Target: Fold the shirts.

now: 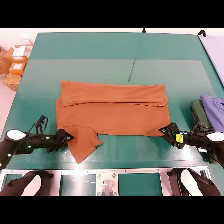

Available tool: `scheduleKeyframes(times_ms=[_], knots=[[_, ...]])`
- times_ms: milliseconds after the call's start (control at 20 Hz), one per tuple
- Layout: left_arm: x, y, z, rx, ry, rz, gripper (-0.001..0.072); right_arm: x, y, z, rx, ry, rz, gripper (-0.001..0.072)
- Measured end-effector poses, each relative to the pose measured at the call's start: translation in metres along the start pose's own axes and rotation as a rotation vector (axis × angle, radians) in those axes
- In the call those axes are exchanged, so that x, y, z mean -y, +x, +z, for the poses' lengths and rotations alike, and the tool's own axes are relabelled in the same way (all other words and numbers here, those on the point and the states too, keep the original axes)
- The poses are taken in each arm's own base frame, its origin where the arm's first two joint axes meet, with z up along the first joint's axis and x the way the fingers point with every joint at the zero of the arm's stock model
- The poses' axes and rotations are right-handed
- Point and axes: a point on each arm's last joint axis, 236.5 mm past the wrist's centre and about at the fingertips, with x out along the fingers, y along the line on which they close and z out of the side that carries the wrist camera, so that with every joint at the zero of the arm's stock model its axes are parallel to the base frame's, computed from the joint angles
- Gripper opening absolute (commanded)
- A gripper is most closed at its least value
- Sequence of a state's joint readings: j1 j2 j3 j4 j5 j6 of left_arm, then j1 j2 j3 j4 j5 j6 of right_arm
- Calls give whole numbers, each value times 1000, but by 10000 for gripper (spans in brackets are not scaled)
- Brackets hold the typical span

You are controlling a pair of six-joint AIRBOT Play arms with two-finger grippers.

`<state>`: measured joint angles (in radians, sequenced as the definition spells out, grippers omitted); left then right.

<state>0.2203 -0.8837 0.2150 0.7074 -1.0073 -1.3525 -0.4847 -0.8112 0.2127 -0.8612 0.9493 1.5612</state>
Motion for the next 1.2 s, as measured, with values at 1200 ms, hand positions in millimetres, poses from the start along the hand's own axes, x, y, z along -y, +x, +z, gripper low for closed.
scheduleKeyframes(times_ms=[1200], knots=[[140,-121,78,108,391,-42,23,-74,-73,58,64,-305,-64,14]])
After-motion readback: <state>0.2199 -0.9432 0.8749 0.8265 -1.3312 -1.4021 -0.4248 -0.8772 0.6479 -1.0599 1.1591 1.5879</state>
